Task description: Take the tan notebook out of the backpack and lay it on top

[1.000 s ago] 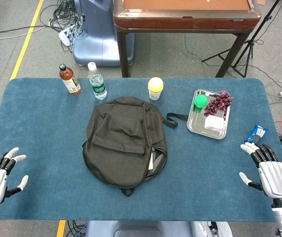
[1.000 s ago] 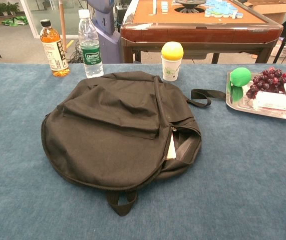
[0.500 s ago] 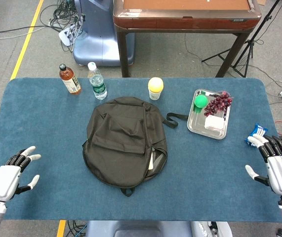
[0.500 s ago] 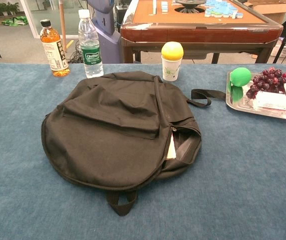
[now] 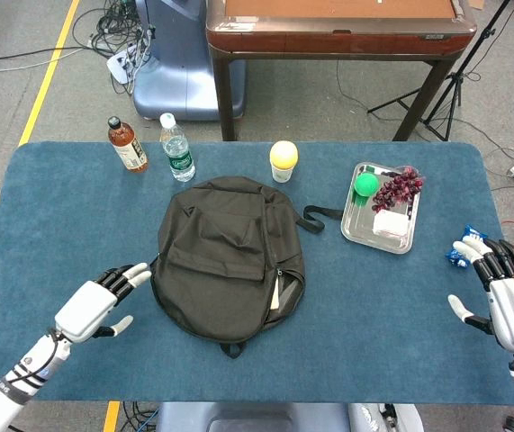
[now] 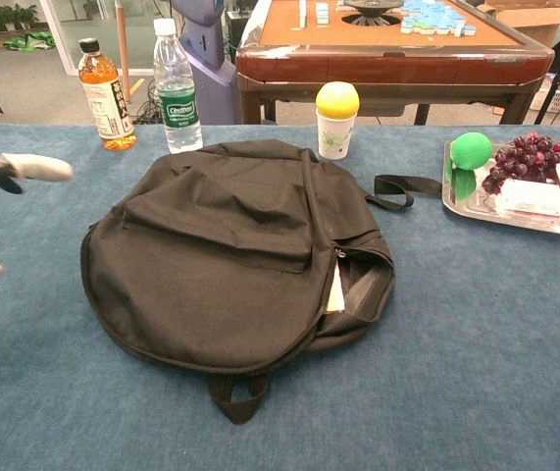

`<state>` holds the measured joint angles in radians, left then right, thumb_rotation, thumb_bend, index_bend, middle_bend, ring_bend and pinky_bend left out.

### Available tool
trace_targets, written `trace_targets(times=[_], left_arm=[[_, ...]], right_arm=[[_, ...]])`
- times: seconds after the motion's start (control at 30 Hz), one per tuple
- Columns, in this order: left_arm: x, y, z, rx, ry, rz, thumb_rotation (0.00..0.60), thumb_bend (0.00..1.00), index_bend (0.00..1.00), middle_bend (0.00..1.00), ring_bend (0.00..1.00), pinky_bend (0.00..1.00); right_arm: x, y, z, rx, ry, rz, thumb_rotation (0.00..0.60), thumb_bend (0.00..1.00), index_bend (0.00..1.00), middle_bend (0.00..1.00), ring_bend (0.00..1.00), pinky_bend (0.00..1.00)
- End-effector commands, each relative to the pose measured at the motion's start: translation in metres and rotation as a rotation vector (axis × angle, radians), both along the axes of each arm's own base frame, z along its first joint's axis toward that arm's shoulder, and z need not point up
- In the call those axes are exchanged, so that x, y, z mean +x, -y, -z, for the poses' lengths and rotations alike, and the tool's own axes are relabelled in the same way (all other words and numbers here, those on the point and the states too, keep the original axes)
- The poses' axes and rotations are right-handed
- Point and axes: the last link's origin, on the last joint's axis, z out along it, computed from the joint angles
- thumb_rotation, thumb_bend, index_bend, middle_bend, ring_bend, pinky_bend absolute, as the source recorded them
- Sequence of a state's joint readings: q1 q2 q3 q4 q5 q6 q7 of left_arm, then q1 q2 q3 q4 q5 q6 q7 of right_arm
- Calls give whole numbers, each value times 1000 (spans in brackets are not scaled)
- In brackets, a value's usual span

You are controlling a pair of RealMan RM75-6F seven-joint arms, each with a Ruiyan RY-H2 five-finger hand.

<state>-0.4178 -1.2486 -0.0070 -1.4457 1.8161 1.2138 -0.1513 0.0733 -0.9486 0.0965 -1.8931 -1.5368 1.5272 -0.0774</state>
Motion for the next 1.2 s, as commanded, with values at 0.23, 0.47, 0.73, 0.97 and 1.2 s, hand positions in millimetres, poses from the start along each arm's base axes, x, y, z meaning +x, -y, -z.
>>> trace_targets(times=[0.23,0.47,0.73,0.97,1.2], left_arm=[[21,-26,50,-41,-46,189,600,291,11,0,2,131],[24,-38,76,-26,-131,304,600,269,0,0,0,91],[29,-43,99,-34,-161,353,600,262,0,0,0,89],[37,-51,111,-61,-84,264,600,253,40,0,0,89],[43,-58,118,-55,-65,230,600,253,230,0,11,89]], right_arm=[[-1,-6,-1,-9,6,6,600,235,194,154,81,95],[-5,-12,-4,-18,10,23,600,236,194,154,77,95],[-8,-17,-5,-23,12,34,600,235,194,154,73,95],[-10,-20,-8,-32,12,45,600,236,194,154,71,95],[-14,-24,-10,-43,18,56,600,235,194,154,70,95]])
